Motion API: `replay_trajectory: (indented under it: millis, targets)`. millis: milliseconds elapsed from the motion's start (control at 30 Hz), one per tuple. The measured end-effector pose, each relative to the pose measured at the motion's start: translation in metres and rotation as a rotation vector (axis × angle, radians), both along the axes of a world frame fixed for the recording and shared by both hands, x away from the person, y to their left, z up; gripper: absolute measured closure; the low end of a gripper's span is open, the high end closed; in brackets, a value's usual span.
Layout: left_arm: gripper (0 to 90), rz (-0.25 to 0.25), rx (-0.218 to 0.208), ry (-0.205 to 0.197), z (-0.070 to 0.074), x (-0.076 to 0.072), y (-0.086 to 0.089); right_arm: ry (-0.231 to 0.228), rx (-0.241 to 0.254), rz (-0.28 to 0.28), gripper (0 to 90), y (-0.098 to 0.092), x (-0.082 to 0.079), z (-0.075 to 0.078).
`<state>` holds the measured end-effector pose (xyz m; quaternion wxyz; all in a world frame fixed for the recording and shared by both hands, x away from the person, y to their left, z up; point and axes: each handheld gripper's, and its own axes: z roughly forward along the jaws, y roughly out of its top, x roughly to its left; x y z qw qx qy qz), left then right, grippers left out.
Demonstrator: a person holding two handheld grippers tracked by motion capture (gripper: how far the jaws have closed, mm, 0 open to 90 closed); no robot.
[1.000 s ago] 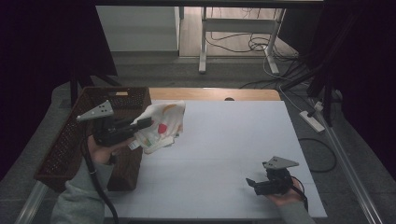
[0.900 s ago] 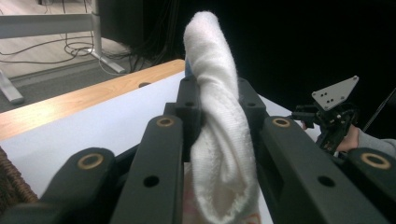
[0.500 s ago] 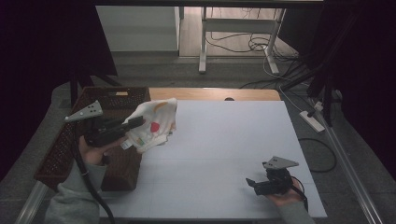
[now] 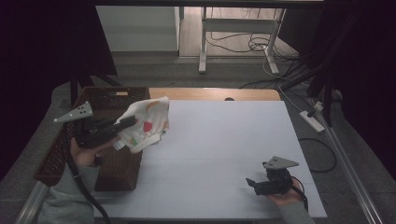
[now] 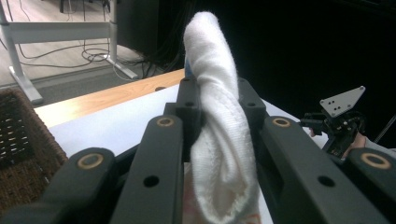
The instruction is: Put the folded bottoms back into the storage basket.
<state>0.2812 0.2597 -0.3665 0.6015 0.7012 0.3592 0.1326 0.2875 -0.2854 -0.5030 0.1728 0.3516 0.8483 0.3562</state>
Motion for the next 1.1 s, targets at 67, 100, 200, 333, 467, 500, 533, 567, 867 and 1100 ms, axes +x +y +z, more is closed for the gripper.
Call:
replay_trajectory:
  millis: [67,100,200,333,467,500,533,567,867,1100]
  targets:
    - [75.9,0.004,-0.001,-0.002,0.001,-0.001,0.002,0.0,0.0,-0.002,9.4,0.0,0.0,0.0]
    - [75.9,0.005,0.0,-0.003,0.001,-0.001,0.003,0.0,0.0,-0.002,9.4,0.0,0.0,0.0]
    - [75.9,0.011,-0.001,-0.003,0.002,-0.003,0.005,0.0,0.0,-0.001,9.4,0.0,0.0,0.0]
    - [75.9,0.021,-0.001,-0.003,0.002,-0.004,0.01,0.0,-0.001,-0.002,9.4,0.0,0.0,0.0]
    - [75.9,0.03,-0.003,-0.002,0.002,-0.005,0.014,0.0,-0.001,-0.005,9.4,0.0,0.0,0.0]
    - [75.9,0.03,-0.003,-0.002,0.002,-0.005,0.014,0.0,-0.001,-0.005,9.4,0.0,0.0,0.0]
    - [75.9,0.033,-0.007,-0.003,0.003,-0.005,0.015,0.0,-0.002,-0.006,9.4,0.0,0.0,0.0]
    - [75.9,0.034,-0.007,-0.004,0.003,-0.006,0.016,0.0,-0.002,-0.006,9.4,0.0,0.0,0.0]
    - [75.9,0.063,-0.013,-0.004,0.003,-0.009,0.027,0.0,-0.003,-0.005,9.4,0.0,0.0,0.0]
    - [75.9,0.075,-0.015,0.002,0.0,-0.01,0.032,-0.001,-0.003,-0.006,9.4,0.0,0.0,0.0]
